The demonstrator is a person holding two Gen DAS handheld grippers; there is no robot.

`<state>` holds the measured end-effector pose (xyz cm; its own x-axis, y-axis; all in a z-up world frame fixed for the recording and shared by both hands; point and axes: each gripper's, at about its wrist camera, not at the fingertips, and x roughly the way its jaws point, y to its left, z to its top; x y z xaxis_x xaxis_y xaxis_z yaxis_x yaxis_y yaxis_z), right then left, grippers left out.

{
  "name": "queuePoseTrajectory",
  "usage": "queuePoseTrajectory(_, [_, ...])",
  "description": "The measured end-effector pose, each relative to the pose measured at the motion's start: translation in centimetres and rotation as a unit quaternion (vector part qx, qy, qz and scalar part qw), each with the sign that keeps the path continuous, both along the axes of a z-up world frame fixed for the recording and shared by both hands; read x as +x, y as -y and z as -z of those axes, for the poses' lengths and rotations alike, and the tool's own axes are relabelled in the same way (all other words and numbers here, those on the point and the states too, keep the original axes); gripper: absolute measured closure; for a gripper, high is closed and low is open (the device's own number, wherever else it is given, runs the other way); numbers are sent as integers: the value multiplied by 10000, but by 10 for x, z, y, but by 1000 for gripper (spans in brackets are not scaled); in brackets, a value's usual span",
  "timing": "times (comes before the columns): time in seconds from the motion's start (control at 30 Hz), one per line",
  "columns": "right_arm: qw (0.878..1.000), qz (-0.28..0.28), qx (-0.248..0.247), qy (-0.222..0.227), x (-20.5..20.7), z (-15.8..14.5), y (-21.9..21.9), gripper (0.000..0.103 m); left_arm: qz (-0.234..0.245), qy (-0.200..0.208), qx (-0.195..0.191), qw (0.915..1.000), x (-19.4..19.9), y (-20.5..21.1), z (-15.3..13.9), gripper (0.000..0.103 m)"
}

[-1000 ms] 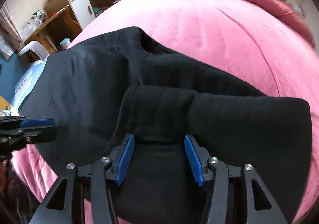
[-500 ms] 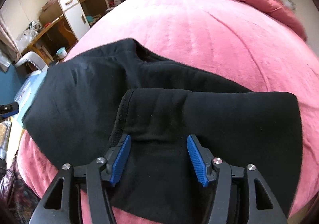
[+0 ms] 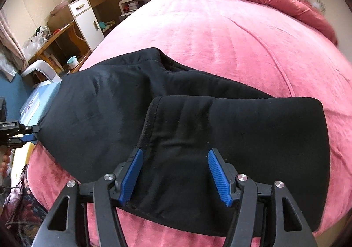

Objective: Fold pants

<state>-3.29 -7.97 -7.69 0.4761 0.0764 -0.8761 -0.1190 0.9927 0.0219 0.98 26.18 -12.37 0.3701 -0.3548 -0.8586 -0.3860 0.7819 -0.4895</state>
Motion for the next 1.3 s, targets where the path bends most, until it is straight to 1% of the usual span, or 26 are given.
queuePoseTrajectory(0.07, [10000,-22,-20,-25,0,1,-2,40,10,-46,-18,10000,2,1,4,61])
queuePoseTrajectory(0.1, [10000,-20,-2,-43,1,3,-3,40,-100,-158,-109,9998,3,-1,9,61])
queuePoseTrajectory(0.17, [10000,0,20,-49,1,4,-2,40,-188,-145,-197,9995,4,-2,9,61])
queuePoseTrajectory(0.23, [10000,7,34,-39,0,3,-1,40,-117,-72,-86,9999,4,1,7,62])
queuePoseTrajectory(0.27, [10000,15,43,-49,0,4,-1,40,-78,-50,-30,10000,4,2,7,63])
queuePoseTrajectory(0.3, [10000,21,47,-64,2,5,0,40,-58,-28,24,10000,4,4,7,70])
queuePoseTrajectory(0.33, [9999,33,54,-80,2,6,0,40,-61,13,32,10000,5,5,6,74])
queuePoseTrajectory(0.4, [9999,52,83,-114,2,8,1,40,-63,147,21,9999,5,7,0,79])
queuePoseTrajectory(0.5, [9999,43,71,-120,1,8,0,40,1,427,-52,9991,5,10,-13,81])
queuePoseTrajectory(0.53, [9999,36,67,-117,1,8,0,40,48,615,-110,9980,6,13,-20,82])
queuePoseTrajectory(0.6, [9998,20,133,-115,1,7,0,40,253,1050,-199,9940,6,23,-38,82])
queuePoseTrajectory(0.67, [9997,-22,223,-126,1,5,-1,40,596,1503,-210,9866,8,41,-58,83])
queuePoseTrajectory(0.73, [9991,-122,381,-169,3,3,-3,40,991,1854,-243,9774,10,65,-73,83])
queuePoseTrajectory(0.8, [9962,-295,779,-263,8,1,-5,40,1380,2068,-218,9684,13,89,-81,84])
queuePoseTrajectory(0.87, [9874,-561,1406,-465,16,-1,-11,40,1767,2175,-201,9597,15,114,-83,84])
queuePoseTrajectory(0.9, [9828,-647,1642,-534,21,-3,-13,40,1989,2191,-137,9551,16,128,-83,84])
queuePoseTrajectory(0.93, [9762,-757,1937,-609,27,-4,-17,40,2135,2197,-87,9519,17,137,-82,85])
queuePoseTrajectory(0.97, [9692,-872,2195,-694,33,-5,-21,40,2275,2191,-43,9488,17,146,-81,86])
queuePoseTrajectory(1.03, [9491,-1114,2807,-895,50,-6,-31,40,2545,2178,37,9422,16,161,-79,88])
queuePoseTrajectory(1.07, [9434,-1191,2951,-932,57,-7,-37,37,2630,2178,73,9398,16,167,-78,88])
queuePoseTrajectory(1.1, [9383,-1285,3061,-969,67,-7,-46,31,2699,2180,96,9378,16,171,-77,89])
queuePoseTrajectory(1.17, [9300,-1437,3196,-1109,82,-5,-62,31,2816,2213,88,9336,16,178,-77,91])
queuePoseTrajectory(1.2, [9283,-1489,3199,-1171,89,-2,-70,31,2838,2229,97,9326,15,179,-76,91])
queuePoseTrajectory(1.23, [9275,-1532,3190,-1204,95,0,-75,31,2873,2242,83,9312,12,181,-77,93])
queuePoseTrajectory(1.27, [9259,-1613,3165,-1287,102,4,-85,31,2914,2233,-12,9302,12,182,-76,95])
queuePoseTrajectory(1.3, [9249,-1678,3123,-1376,105,8,-93,31,2933,2229,-20,9297,14,182,-74,95])
